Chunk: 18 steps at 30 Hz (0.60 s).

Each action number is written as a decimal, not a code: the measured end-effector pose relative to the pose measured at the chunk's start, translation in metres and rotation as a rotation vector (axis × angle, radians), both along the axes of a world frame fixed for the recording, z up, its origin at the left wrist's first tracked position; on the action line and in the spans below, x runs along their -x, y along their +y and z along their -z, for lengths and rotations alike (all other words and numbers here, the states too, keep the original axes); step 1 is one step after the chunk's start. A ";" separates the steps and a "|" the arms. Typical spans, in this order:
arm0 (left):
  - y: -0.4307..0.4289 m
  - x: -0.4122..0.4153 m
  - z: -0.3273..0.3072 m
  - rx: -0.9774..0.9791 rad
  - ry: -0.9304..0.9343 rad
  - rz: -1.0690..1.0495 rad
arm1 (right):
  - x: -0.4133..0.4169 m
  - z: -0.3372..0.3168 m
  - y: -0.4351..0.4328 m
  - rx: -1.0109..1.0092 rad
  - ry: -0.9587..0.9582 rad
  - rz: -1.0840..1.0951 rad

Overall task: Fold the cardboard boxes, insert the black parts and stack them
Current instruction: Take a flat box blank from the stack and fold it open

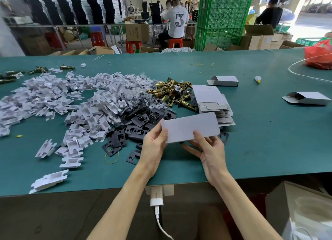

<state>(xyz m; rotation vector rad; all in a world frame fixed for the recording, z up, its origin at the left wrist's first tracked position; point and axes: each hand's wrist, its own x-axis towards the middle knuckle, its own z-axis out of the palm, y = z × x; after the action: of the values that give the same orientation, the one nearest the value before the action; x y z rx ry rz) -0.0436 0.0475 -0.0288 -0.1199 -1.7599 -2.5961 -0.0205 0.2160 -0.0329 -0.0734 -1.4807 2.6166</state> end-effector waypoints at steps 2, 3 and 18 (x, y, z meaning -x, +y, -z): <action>-0.001 0.000 0.001 -0.001 -0.018 -0.009 | 0.000 0.000 0.000 -0.024 -0.007 -0.004; -0.001 0.000 0.000 0.000 -0.028 -0.019 | -0.001 0.000 -0.001 -0.037 -0.011 -0.001; -0.001 0.001 0.005 0.088 -0.011 -0.088 | 0.000 0.000 0.001 -0.081 -0.013 0.028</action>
<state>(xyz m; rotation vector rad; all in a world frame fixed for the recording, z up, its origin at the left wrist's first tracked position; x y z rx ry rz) -0.0449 0.0469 -0.0334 -0.0286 -1.8389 -2.4650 -0.0202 0.2175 -0.0331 -0.1024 -1.5768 2.5358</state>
